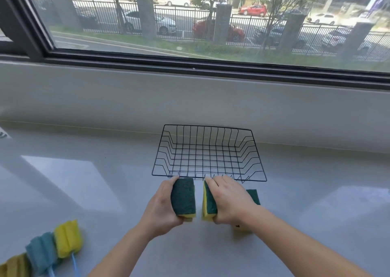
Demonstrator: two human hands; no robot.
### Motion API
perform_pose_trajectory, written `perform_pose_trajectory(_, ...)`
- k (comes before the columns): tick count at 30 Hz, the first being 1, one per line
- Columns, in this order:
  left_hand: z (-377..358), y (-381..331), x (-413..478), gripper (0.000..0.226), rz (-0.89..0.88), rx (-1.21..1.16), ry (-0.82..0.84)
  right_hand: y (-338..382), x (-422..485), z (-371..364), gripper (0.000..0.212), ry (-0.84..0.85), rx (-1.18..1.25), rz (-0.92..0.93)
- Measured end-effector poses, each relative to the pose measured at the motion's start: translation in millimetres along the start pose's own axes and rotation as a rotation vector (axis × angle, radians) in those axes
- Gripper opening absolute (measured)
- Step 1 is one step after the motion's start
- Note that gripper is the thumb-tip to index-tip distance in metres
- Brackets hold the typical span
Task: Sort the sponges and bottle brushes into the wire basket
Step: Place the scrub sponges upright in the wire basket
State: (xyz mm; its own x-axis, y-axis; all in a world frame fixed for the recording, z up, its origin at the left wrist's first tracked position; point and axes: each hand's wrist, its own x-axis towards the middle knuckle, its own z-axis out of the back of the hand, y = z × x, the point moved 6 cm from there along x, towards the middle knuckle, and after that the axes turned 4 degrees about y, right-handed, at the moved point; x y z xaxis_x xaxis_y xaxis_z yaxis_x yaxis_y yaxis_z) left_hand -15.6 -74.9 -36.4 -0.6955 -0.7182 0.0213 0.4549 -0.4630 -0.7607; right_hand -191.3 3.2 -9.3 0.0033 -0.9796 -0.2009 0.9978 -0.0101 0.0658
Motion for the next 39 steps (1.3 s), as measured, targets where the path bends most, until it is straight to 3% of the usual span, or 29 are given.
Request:
perform_pose_trajectory(16, 70.8, -13.8, 111.8, 0.118, -0.039, -0.005, -0.127, -40.0, 76.2, 84.6, 0.102, -0.166, 0.061, -0.024)
perform_pose_trajectory(22, 71.0, 12.2, 173.1, 0.118, 0.037, 0.199, -0.059, -64.3, 137.9, 65.0, 0.106, -0.065, 0.102, -0.058)
perform_pose_trajectory(30, 47.1, 38.8, 222.9, 0.111, -0.066, 0.454, 0.022, -96.3, 201.5, 34.2, 0.104, -0.016, 0.130, -0.073)
perform_pose_trajectory(39, 34.0, 60.2, 243.8, 0.095, -0.081, 0.444, -0.061, -104.2, 234.3, 12.5, 0.092, -0.056, 0.104, -0.072)
